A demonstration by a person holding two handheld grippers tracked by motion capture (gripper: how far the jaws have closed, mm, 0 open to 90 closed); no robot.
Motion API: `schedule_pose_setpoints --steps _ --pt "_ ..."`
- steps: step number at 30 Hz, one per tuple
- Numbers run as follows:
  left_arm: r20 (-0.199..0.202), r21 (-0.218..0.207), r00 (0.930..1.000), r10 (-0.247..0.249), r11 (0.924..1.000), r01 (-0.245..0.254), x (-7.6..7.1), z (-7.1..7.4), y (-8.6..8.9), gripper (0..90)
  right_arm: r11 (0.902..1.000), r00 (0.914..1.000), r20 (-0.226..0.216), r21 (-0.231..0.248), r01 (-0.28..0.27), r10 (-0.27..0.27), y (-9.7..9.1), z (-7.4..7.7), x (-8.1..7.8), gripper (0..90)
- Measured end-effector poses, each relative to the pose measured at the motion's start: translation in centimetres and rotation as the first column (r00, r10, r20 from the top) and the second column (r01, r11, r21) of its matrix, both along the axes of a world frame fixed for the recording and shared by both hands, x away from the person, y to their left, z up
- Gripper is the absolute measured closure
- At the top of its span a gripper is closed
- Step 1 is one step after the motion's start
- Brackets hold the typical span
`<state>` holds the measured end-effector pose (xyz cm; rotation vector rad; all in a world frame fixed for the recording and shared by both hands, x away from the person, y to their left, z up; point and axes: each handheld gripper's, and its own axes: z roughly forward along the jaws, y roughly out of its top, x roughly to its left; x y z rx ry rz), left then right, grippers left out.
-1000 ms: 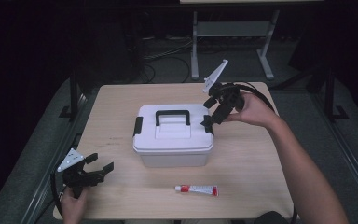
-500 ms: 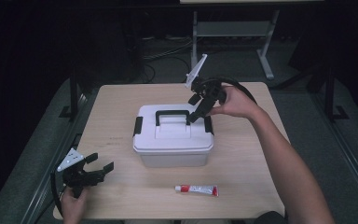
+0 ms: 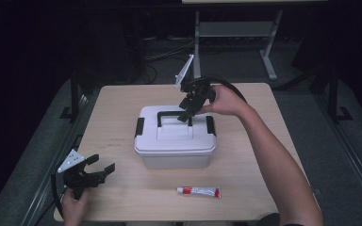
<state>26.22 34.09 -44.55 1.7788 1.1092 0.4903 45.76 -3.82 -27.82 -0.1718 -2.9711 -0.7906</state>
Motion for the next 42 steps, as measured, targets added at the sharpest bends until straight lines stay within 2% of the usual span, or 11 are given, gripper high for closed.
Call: schedule_pose_setpoints --steps 10,13,14,18,19,24,32,42 --pt "0.0 0.001 1.0 -0.002 1.0 0.002 0.1 0.0 0.0 15.5 0.9992 0.9995 -0.024 -0.034 -0.022 0.021 1.6 -0.7 0.4 55.9" --pt "0.0 0.005 1.0 -0.004 1.0 0.004 0.1 0.0 -0.1 15.5 0.9992 0.9994 -0.029 -0.034 -0.023 0.022 1.8 -0.8 0.4 58.9" --pt "0.0 0.005 1.0 -0.005 1.0 0.005 0.1 0.0 -0.1 15.5 0.9989 0.9991 -0.031 -0.036 -0.03 0.029 2.2 -0.8 0.4 63.7" --pt "0.001 0.005 1.0 -0.006 1.0 0.005 0.1 0.0 -0.1 15.5 0.9987 0.9991 -0.027 -0.038 -0.035 0.034 2.6 -0.8 0.4 67.1" --pt "-0.001 0.001 1.0 -0.003 1.0 0.003 0.1 0.0 -0.1 15.5 0.9985 0.9989 -0.029 -0.039 -0.039 0.038 2.8 -0.8 0.4 72.0" --pt "0.0 0.002 1.0 -0.003 1.0 0.003 0.1 0.0 -0.1 15.5 0.9984 0.9987 -0.026 -0.034 -0.045 0.044 2.8 -0.7 0.3 80.3" --pt "-0.002 0.001 1.0 -0.005 1.0 0.005 0.1 0.0 -0.2 15.5 0.9969 0.9968 -0.035 -0.03 -0.073 0.072 2.9 -0.6 0.0 83.4" --pt "-0.003 0.0 1.0 -0.003 1.0 0.003 0.1 -0.1 -0.1 15.5 0.9965 0.9961 -0.038 -0.023 -0.08 0.079 2.8 -0.5 0.0 83.8"
